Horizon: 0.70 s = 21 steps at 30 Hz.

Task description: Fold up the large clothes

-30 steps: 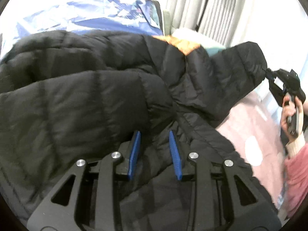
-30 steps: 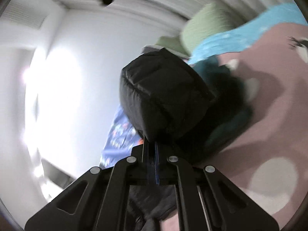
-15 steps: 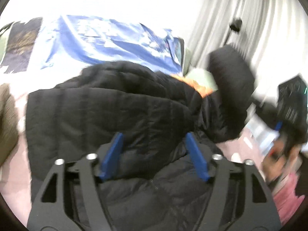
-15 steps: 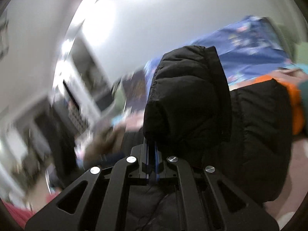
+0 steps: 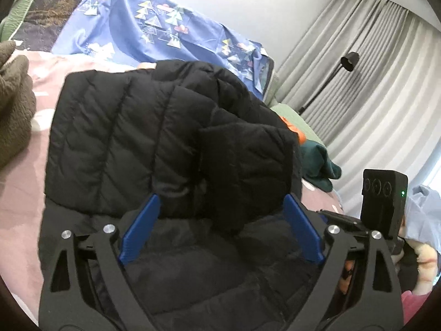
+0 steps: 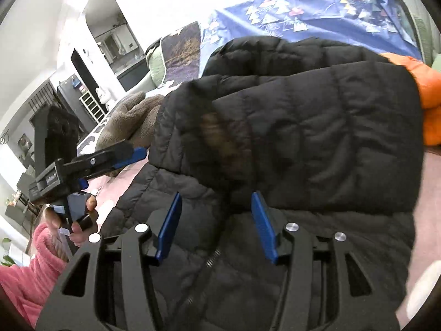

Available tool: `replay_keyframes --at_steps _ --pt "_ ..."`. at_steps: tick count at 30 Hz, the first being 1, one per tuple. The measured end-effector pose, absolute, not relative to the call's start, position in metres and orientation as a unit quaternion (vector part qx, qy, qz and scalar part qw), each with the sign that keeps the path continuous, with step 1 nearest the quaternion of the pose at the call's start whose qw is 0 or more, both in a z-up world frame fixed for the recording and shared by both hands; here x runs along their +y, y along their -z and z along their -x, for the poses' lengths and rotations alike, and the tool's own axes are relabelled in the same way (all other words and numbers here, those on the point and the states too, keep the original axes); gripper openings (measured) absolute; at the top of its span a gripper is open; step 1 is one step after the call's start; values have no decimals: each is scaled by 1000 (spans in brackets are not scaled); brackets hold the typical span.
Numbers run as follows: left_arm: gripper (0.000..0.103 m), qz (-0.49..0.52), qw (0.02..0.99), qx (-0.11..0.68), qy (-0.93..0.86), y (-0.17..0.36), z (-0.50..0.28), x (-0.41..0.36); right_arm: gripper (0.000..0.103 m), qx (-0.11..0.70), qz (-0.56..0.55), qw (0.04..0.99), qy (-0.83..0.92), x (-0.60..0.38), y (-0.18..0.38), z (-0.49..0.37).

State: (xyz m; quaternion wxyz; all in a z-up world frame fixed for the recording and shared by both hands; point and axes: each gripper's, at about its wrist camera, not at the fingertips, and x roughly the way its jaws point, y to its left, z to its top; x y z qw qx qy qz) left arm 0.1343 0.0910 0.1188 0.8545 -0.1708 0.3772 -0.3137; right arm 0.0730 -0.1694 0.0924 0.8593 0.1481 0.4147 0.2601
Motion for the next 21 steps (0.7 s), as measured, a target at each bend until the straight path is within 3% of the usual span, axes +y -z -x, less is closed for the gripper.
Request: replay_keyframes --at_steps 4,13,14,15,16,17,21 --pt "98 156 856 371 325 -119 -125 84 53 397 -164 871 -238 -186 -95 -66" --pt "98 111 863 396 293 -112 -135 68 53 440 -134 865 -201 -162 -67 -84" --pt "84 97 868 395 284 -110 -137 66 53 439 -128 866 -201 -161 -67 -83" --pt "36 83 871 396 279 -110 -141 64 53 437 -119 869 -198 -162 -68 -81" --pt "12 58 867 412 273 -107 -147 60 53 435 -114 872 -195 -164 -69 -81" --pt "3 49 865 424 264 -107 -153 59 53 431 -110 875 -191 -166 -71 -81" --pt "3 29 907 351 232 -151 -155 78 53 398 -108 896 -163 -187 -91 -80"
